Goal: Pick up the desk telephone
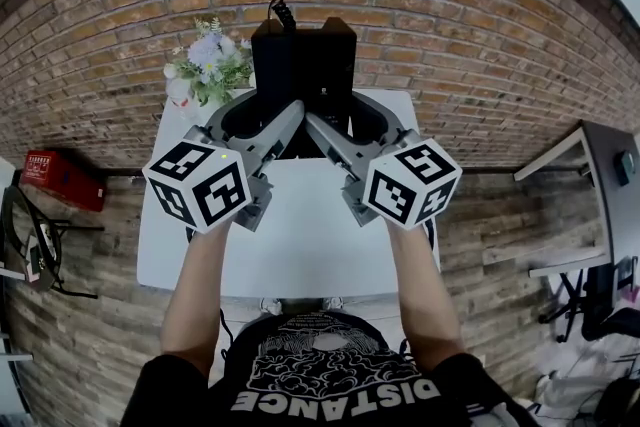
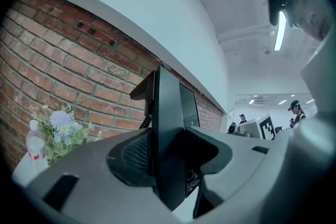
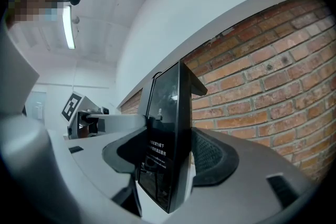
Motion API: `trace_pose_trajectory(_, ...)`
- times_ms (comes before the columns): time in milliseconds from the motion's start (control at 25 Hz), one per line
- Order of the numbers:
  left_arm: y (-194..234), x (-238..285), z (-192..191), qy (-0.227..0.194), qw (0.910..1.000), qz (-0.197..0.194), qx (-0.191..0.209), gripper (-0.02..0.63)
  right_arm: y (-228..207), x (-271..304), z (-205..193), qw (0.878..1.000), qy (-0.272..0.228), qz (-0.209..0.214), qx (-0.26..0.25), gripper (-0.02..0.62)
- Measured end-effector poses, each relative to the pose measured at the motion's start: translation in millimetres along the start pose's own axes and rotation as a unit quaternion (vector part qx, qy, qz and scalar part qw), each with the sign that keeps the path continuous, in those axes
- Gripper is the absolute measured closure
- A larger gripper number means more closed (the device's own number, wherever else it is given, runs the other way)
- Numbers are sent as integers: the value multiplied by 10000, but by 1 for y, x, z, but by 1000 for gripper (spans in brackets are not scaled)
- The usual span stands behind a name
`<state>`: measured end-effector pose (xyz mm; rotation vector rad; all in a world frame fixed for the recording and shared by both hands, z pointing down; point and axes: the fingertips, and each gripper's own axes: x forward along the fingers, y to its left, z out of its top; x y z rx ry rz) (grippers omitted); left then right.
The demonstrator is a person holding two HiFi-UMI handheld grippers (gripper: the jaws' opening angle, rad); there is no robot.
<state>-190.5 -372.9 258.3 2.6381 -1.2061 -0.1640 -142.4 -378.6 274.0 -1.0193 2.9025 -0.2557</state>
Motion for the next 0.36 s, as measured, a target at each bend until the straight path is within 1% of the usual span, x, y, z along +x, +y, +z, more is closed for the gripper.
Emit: trace_pose_trajectory(360, -2, 0, -3, 27, 10000, -1, -30, 417, 0, -2, -2, 10000, 34, -10, 0, 336)
